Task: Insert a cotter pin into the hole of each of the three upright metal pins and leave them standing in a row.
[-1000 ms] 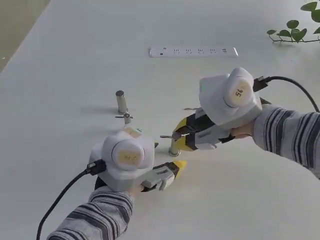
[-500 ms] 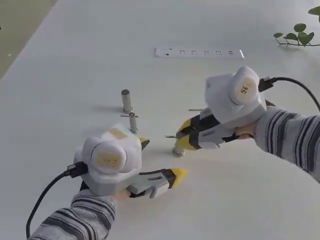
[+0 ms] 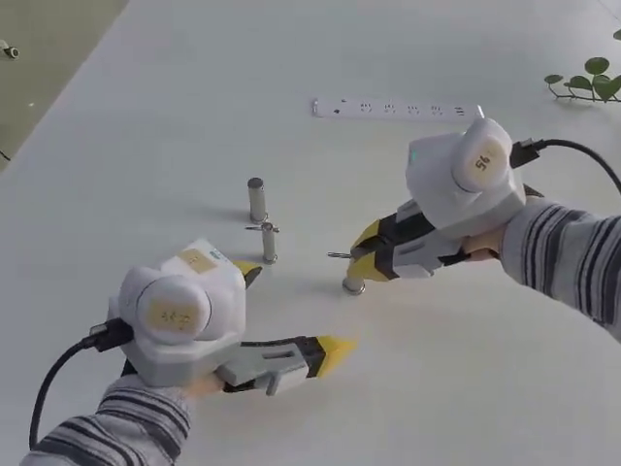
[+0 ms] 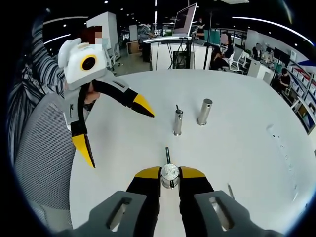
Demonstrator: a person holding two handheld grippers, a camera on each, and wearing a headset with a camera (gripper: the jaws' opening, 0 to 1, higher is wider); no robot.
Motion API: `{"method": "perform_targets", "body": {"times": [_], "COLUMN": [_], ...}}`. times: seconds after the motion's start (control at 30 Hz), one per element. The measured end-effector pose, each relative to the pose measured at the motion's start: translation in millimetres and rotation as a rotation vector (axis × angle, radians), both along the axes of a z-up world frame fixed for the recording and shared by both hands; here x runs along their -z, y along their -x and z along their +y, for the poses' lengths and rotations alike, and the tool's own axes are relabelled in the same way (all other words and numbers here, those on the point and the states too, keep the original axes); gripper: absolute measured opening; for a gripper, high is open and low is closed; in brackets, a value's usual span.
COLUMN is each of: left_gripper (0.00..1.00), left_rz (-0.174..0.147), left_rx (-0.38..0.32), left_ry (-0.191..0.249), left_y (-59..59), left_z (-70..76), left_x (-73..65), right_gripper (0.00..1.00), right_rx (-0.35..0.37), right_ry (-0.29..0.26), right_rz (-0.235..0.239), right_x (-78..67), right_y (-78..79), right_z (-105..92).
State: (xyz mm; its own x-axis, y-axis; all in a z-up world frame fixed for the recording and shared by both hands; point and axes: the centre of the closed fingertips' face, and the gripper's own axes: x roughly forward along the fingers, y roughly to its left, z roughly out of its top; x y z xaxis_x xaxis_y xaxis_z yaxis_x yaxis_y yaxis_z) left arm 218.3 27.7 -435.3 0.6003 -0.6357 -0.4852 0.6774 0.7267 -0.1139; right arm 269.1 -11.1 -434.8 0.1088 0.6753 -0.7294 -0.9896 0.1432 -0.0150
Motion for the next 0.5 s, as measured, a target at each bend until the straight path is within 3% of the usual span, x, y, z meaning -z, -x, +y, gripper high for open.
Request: {"method": "perform_targets", "body": {"times": [0.5], "left_gripper": [0.92], "left_rz": [0.011], "left_rx": [-0.039], "left_ry": [0.003], "left_y": [4.0], "left_z": [15.3], "left_x": [-6.9], "right_gripper": [0.08], "right_rx": [-0.015], "right_ry": [0.018], "right_rz": [-0.008], "right_x": [1.7], "right_y": [-19.6], "right_z": [5.0]}}
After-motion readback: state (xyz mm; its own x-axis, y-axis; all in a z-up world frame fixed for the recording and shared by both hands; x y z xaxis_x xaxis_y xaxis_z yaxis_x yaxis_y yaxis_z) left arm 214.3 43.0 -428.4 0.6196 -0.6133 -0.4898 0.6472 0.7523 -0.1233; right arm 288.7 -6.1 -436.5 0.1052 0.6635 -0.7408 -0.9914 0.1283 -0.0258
